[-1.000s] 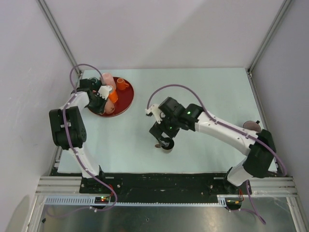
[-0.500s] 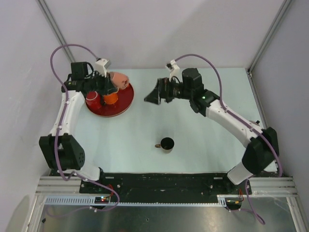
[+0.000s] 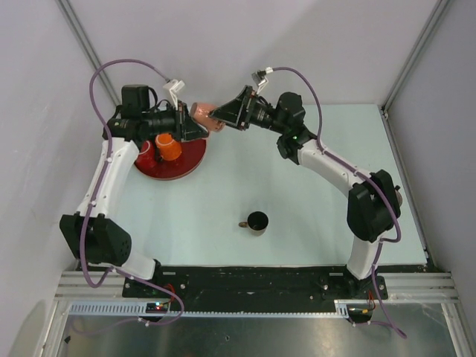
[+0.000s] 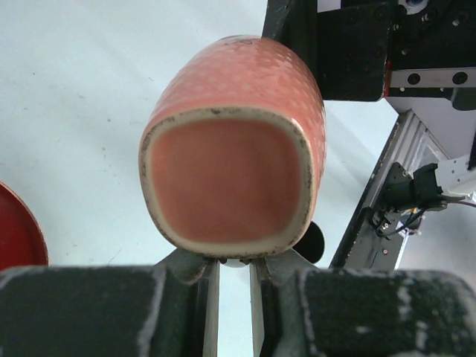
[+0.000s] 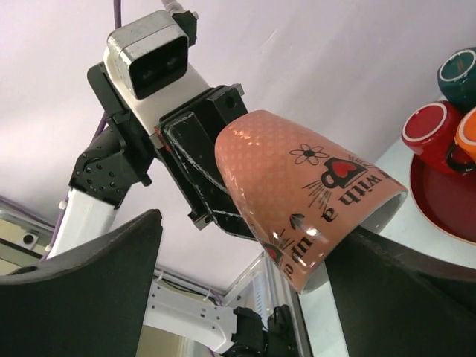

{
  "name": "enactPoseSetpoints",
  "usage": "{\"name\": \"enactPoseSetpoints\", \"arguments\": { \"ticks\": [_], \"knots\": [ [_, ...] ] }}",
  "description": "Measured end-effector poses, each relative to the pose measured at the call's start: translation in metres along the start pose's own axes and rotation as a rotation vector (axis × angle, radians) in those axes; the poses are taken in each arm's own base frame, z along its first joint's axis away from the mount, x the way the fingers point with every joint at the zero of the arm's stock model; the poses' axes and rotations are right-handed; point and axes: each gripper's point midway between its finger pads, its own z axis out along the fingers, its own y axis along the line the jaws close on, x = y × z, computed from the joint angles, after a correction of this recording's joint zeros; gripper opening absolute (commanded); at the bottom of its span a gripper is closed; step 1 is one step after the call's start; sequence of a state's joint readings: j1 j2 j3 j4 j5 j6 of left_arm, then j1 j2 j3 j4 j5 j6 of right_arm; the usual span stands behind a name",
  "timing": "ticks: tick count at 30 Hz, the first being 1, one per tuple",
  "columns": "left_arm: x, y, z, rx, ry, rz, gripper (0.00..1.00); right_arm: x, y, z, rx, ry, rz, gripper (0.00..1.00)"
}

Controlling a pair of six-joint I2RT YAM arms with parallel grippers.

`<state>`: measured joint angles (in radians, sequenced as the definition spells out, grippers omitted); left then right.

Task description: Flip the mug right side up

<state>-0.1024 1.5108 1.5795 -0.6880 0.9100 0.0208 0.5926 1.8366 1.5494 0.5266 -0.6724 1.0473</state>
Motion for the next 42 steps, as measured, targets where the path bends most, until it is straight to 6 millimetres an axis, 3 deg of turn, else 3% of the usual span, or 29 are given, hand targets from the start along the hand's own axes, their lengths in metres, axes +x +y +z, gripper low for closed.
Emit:
{"name": "enactPoseSetpoints", "arguments": {
  "ticks": [4,6,12,16,20,24,27,30,34,37,42],
  "knots": [
    [-0.005,-0.008,0.000,0.036,-0.017,0.010,0.00,-0.003,0.002,0.000,-0.018,-0.005,0.022,0.15],
    [-0.008,-0.008,0.000,0.035,-0.026,0.022,0.15,-0.002,0.000,-0.001,-0.026,0.008,0.070,0.04],
    [-0.003,-0.002,0.004,-0.003,-0.012,0.026,0.67,-0.007,0.002,-0.009,-0.024,0.001,0.023,0.00],
    [0.008,0.015,0.003,-0.092,0.029,0.071,0.86,-0.023,-0.040,-0.040,0.201,-0.043,-0.031,0.00],
    [0.014,0.046,-0.007,-0.248,0.065,0.116,0.90,-0.049,-0.093,-0.088,0.535,-0.069,-0.143,0.00],
    [0.018,0.080,-0.027,-0.423,0.106,0.157,0.91,-0.078,-0.138,-0.158,0.943,-0.005,-0.276,0.00],
    [0.021,0.104,-0.045,-0.534,0.132,0.166,0.91,-0.084,-0.171,-0.213,1.201,0.093,-0.311,0.00],
    [0.027,0.131,-0.061,-0.632,0.158,0.148,0.91,-0.067,-0.212,-0.266,1.409,0.241,-0.276,0.00],
    [0.041,0.166,-0.077,-0.732,0.203,0.096,0.91,-0.026,-0.260,-0.323,1.577,0.472,-0.150,0.00],
    [0.053,0.187,-0.088,-0.787,0.237,0.056,0.91,-0.006,-0.280,-0.344,1.620,0.572,-0.085,0.00],
    [0.070,0.210,-0.104,-0.845,0.278,0.011,0.91,0.006,-0.293,-0.357,1.632,0.609,-0.039,0.00]
  ]
}}
